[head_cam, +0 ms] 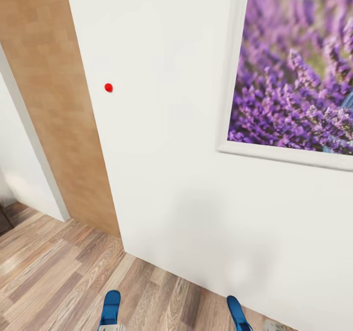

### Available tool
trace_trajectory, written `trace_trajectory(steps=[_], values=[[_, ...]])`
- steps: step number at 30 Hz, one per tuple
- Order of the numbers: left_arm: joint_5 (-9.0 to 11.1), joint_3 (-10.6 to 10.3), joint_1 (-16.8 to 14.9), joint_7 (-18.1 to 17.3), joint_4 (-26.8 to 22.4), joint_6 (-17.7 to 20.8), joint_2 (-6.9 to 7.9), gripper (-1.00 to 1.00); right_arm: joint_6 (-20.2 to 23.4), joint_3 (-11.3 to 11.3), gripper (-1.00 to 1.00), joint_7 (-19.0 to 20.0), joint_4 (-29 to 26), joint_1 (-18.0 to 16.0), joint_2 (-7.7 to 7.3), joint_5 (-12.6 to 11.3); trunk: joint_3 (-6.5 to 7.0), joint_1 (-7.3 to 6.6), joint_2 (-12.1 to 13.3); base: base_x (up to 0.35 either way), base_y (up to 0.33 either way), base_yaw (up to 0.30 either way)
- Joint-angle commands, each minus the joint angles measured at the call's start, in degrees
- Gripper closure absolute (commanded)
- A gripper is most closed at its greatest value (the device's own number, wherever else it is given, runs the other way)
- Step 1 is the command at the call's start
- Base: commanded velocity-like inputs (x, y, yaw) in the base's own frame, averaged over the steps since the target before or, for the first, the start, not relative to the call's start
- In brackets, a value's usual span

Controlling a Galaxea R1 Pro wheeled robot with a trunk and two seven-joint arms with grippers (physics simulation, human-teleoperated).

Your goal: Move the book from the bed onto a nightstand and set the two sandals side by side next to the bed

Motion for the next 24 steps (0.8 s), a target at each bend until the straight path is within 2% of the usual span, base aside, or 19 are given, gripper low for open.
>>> trace_trajectory(steps=[1, 7, 24], values=[[0.6, -0.5, -0.1, -0.2, 0.1, -0.2, -0.01, 1.00, 0.4, 0.3, 1.00, 0.1, 0.0, 0.0, -0.03, -0.7, -0.06, 0.03, 0.0, 0.327, 0.000, 0.289], [0.6, -0.5, -0.1, -0.2, 0.1, -0.2, 0.03, 1.00, 0.4, 0.3, 1.00, 0.1, 0.0, 0.0, 0.01, -0.7, -0.06, 0.03, 0.0, 0.267, 0.000, 0.289], [0.6, -0.5, -0.1, -0.2, 0.1, -0.3, -0.01, 1.00, 0.4, 0.3, 1.00, 0.1, 0.0, 0.0, 0.03, -0.7, -0.06, 0.03, 0.0, 0.013, 0.000, 0.288]])
